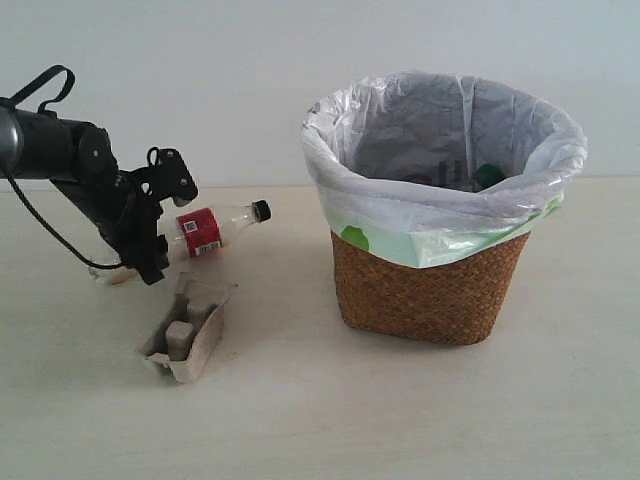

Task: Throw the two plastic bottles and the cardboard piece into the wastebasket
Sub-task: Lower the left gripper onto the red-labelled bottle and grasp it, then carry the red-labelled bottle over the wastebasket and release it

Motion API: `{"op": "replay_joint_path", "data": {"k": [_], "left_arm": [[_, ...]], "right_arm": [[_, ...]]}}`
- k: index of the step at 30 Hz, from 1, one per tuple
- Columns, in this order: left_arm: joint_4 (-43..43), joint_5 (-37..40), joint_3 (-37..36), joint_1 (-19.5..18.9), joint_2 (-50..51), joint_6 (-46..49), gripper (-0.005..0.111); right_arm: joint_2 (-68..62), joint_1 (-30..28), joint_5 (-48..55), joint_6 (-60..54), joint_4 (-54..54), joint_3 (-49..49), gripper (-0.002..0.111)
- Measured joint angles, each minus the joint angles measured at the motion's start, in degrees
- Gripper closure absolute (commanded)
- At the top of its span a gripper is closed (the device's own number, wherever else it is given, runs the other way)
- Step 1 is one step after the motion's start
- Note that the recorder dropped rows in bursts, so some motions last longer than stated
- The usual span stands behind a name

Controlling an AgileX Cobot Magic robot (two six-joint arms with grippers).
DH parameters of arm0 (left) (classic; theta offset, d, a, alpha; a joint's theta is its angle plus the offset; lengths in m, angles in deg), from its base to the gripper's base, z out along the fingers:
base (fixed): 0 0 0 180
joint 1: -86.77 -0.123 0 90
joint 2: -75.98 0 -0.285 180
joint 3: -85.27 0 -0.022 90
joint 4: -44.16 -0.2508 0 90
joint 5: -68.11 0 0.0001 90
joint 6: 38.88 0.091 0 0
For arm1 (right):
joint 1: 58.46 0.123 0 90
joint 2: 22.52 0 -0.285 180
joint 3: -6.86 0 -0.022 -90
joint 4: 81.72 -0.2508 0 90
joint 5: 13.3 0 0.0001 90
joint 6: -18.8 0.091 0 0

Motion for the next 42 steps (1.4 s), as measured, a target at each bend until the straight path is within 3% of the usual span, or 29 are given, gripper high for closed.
{"op": "replay_joint_path", "data": {"k": [7, 19, 25, 30, 34, 38, 39, 40, 41, 42], "left_arm": [[-13.51, 7.15, 0.0, 0.0, -6.23, -21.12, 0.103], [-35.86, 21.4, 0.0, -0.12, -26.31, -61.01, 0.103], [-41.01, 32.27, 0.0, -0.12, -36.15, -68.4, 0.103], [-40.45, 36.78, 0.0, -0.12, -36.61, -70.28, 0.103], [-22.17, 26.92, -3.82, -0.12, -32.56, -67.25, 0.103], [0.68, 17.36, -4.08, 1.73, -29.1, -53.03, 0.103], [16.06, 13.62, -2.27, 4.07, -27.12, -42.27, 0.103], [23.59, 12.35, -0.97, 5.56, -26.31, -38.28, 0.096], [37.21, 9.79, 3.8, 8.72, -24.32, -29.98, 0.088], [41.75, 8.97, 6.79, 9.96, -23.54, -26.37, 0.059]], "right_arm": [[0.0, 0.0, 0.0, 0.0, 0.0, 0.0, 0.108], [0.0, 0.0, 0.0, 0.0, 0.0, 0.0, 0.108], [0.0, 0.0, 0.0, 0.0, 0.0, 0.0, 0.108], [0.0, 0.0, 0.0, 0.0, 0.0, 0.0, 0.108], [0.0, 0.0, 0.0, 0.0, 0.0, 0.0, 0.108], [0.0, 0.0, 0.0, 0.0, 0.0, 0.0, 0.108], [0.0, 0.0, 0.0, 0.0, 0.0, 0.0, 0.108], [0.0, 0.0, 0.0, 0.0, 0.0, 0.0, 0.108], [0.0, 0.0, 0.0, 0.0, 0.0, 0.0, 0.108], [0.0, 0.0, 0.0, 0.0, 0.0, 0.0, 0.108]]}}
